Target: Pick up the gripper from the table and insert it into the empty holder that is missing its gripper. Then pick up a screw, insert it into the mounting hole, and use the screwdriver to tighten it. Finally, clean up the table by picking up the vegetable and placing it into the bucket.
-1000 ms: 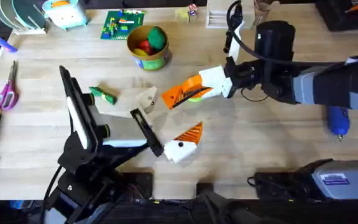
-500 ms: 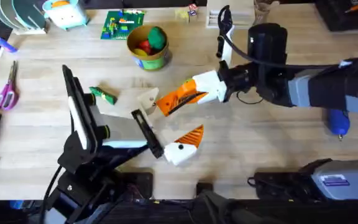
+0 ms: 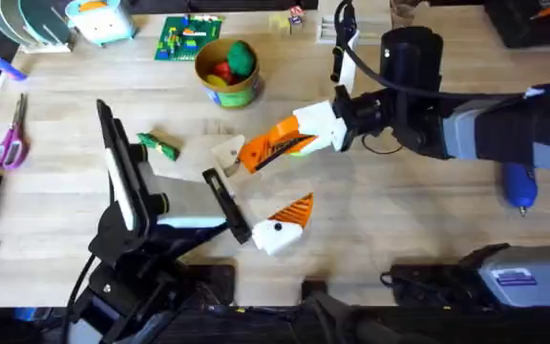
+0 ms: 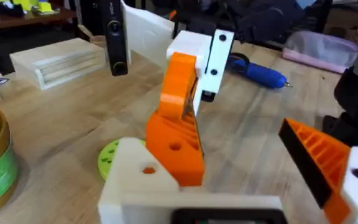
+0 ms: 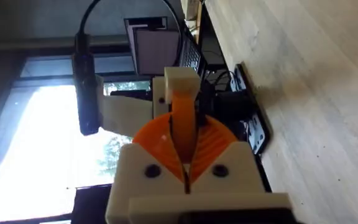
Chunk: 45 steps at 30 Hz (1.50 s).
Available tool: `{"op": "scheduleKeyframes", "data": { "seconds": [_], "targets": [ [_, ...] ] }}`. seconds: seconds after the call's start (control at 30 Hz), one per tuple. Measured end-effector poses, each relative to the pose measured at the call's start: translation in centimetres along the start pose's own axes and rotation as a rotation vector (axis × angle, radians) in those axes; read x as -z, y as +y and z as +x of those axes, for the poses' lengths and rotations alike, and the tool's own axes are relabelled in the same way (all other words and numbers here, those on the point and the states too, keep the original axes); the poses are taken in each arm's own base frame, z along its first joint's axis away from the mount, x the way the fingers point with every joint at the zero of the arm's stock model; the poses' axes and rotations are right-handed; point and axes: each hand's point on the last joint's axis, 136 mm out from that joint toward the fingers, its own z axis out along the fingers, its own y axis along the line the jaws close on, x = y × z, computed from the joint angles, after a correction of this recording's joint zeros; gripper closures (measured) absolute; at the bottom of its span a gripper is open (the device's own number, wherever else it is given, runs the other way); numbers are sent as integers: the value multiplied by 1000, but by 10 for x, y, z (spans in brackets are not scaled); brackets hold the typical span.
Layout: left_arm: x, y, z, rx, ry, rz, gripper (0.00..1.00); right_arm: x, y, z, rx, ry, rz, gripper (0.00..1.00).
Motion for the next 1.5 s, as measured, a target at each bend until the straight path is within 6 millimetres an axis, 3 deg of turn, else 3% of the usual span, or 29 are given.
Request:
{"op": "scheduleKeyframes", "data": {
  "seconds": [0.33, 0.93, 1.4, 1.5],
  "targets": [
    [0, 1, 1, 15, 2, -5, 8, -5, -7, -4, 4, -10, 17, 993],
    [1, 13, 0, 33, -2, -71, 8, -41, -7, -15, 83, -64, 49, 994],
    [1, 19, 0, 49, -4, -104, 8, -46, -9, -21, 95, -108, 72, 994],
    [1, 19, 0, 50, -4, -104, 8, -46, -8, -21, 91, -105, 70, 910]
  ]
}}
